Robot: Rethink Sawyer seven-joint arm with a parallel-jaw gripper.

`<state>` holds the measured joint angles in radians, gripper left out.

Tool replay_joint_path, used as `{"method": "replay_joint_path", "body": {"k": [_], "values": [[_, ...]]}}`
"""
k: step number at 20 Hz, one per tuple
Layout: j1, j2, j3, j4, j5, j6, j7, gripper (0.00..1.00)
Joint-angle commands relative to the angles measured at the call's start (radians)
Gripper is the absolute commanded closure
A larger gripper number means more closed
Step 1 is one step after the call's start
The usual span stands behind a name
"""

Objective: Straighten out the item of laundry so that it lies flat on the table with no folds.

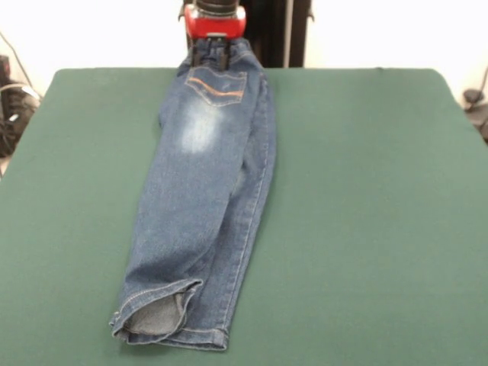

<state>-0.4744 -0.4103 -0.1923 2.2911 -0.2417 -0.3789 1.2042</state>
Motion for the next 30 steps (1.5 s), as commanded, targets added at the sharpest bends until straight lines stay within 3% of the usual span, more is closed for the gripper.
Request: {"method": "replay_joint_path", "body": {"k": [1, 6, 12, 16, 30], "values": [[0.042, -0.031, 0.111, 0.016, 0.058, 0.117, 0.25, 0.0], [0.075, -0.17, 0.19, -0.031, 0.086, 0.243, 0.214, 0.0], [0.095, -0.21, 0.231, -0.11, 0.11, 0.299, 0.223, 0.0], [0.101, -0.192, 0.239, -0.159, 0.125, 0.317, 0.223, 0.0], [0.081, -0.088, 0.28, -0.289, 0.027, 0.295, 0.139, 0.0]]}}
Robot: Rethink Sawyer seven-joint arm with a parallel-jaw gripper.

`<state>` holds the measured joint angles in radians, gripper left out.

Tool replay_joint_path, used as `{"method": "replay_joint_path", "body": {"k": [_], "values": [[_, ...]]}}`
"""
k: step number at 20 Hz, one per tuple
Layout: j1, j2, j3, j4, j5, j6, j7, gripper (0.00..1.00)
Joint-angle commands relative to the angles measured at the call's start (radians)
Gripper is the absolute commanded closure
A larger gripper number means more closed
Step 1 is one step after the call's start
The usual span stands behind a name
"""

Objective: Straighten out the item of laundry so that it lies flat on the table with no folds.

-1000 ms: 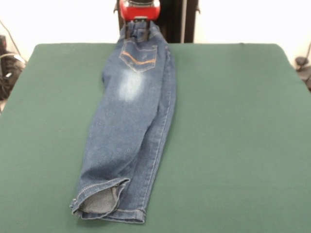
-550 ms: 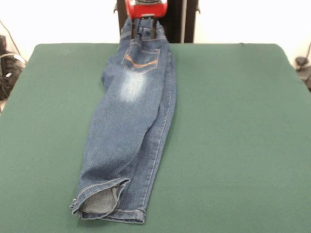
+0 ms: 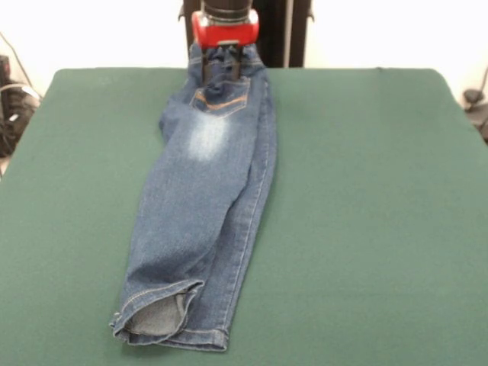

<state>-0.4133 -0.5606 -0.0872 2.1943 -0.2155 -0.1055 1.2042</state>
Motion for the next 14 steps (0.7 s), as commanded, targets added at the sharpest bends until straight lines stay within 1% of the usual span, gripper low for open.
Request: {"method": "replay_joint_path", "body": {"k": [1, 4, 9, 14], "values": [[0.023, 0.069, 0.177, -0.21, 0.001, 0.034, 0.131, 0.0], [0.033, 0.066, 0.175, -0.236, 0.003, 0.088, 0.11, 0.0], [0.084, 0.018, 0.154, -0.279, 0.036, 0.21, 0.099, 0.0], [0.135, -0.001, 0.13, -0.34, 0.051, 0.322, 0.104, 0.0]]}}
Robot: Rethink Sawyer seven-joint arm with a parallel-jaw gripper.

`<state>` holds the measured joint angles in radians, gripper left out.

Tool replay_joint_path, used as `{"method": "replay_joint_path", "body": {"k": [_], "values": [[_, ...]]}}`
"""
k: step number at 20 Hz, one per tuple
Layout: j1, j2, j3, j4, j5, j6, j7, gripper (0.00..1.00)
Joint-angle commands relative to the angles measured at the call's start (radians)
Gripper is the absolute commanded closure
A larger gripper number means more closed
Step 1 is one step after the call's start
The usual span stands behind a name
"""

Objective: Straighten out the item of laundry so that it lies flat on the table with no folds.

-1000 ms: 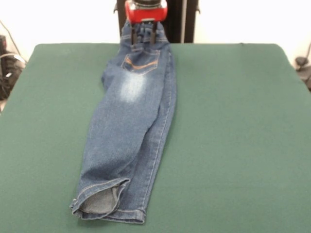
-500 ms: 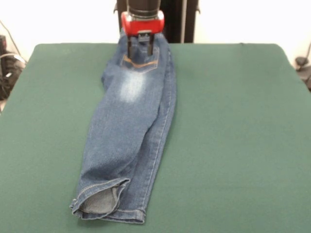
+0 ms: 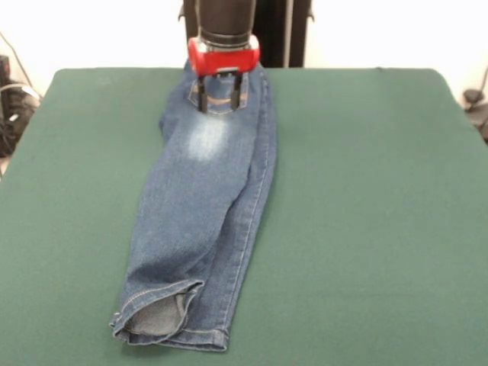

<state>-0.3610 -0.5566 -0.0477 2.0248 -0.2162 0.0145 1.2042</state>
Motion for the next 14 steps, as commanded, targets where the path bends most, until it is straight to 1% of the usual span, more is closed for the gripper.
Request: {"method": "replay_joint_path", "body": {"k": [1, 8, 14], "values": [[0.088, -0.008, 0.091, -0.181, 0.048, 0.215, 0.103, 0.0], [0.102, -0.018, 0.104, -0.255, 0.04, 0.32, 0.101, 0.0], [0.083, -0.003, 0.135, -0.299, 0.02, 0.336, 0.086, 0.0]]}}
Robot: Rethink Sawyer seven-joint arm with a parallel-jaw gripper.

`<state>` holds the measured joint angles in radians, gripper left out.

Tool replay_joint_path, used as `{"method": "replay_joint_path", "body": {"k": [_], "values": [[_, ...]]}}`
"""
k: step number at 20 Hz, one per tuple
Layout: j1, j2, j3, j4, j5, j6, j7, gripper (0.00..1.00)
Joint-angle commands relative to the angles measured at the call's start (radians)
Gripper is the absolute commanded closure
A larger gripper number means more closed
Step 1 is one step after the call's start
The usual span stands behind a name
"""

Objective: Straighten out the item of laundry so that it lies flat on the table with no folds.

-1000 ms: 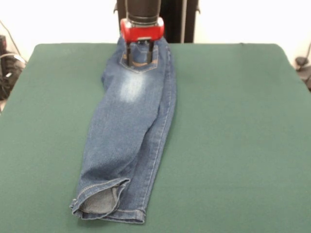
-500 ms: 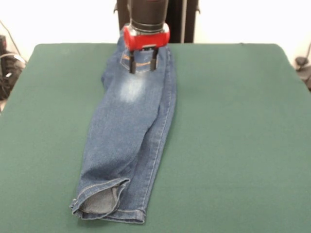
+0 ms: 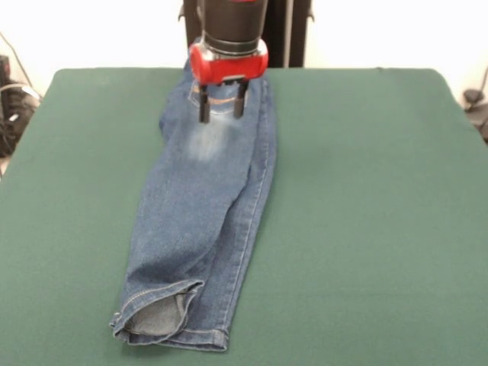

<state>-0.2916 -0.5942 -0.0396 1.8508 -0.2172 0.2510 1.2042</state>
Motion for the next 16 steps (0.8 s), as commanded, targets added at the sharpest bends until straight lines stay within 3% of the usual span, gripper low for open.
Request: {"method": "replay_joint_path", "body": {"k": [1, 11, 16], "values": [[0.008, 0.039, 0.131, -0.127, 0.02, 0.091, 0.089, 0.0], [-0.017, 0.11, 0.17, -0.209, 0.006, 0.027, 0.088, 0.0], [0.017, 0.147, 0.134, -0.275, 0.004, 0.035, 0.108, 0.0]]}}
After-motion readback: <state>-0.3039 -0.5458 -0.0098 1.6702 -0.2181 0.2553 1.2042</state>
